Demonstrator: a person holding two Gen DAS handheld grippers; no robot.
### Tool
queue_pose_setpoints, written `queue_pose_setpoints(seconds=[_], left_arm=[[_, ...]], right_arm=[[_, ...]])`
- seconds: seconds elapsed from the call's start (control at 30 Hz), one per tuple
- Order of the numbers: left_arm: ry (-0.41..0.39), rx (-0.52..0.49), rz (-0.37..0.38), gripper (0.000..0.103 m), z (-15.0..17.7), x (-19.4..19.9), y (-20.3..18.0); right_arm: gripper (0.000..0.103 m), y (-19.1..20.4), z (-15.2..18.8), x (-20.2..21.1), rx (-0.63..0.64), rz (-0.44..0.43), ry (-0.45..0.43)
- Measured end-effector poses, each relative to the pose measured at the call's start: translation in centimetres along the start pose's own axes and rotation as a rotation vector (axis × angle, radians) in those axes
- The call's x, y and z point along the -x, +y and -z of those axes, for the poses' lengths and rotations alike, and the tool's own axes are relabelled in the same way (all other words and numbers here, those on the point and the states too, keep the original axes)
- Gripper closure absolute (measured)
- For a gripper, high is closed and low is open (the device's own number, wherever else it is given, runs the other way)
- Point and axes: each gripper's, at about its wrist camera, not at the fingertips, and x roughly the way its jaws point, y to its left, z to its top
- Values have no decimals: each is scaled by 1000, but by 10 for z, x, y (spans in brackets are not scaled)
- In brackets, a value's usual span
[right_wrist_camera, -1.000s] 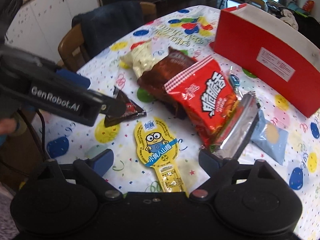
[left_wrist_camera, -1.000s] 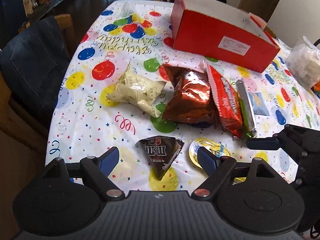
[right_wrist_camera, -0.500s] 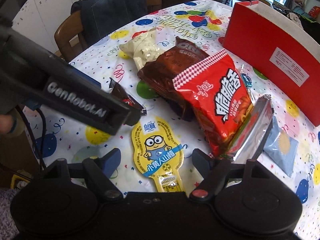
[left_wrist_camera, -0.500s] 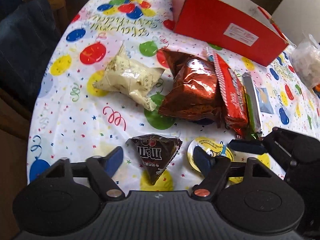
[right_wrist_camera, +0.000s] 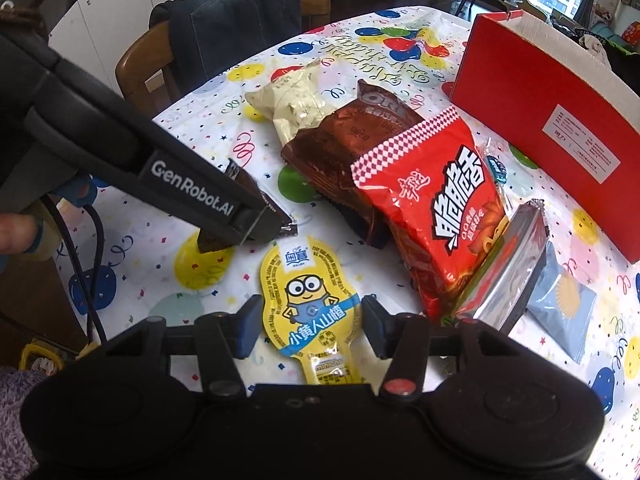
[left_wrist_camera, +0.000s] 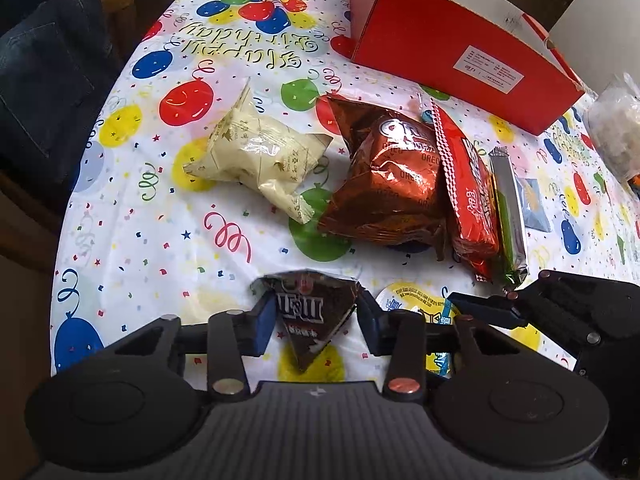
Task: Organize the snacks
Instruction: 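Grasp the brown M&M's packet with the left gripper while the right grasps the Minion packet, then carry both held packets up and over into the red box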
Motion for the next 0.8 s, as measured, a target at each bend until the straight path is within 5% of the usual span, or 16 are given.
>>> queue_pose_setpoints(seconds=[0.07, 0.8], left_arm=[[-5, -2, -3, 70, 0, 1, -1], [-101, 67, 62, 74, 13, 36, 20]], right_arm=[[52, 2, 1, 2, 4, 5, 2], [52, -12, 12, 50, -139, -8, -50]])
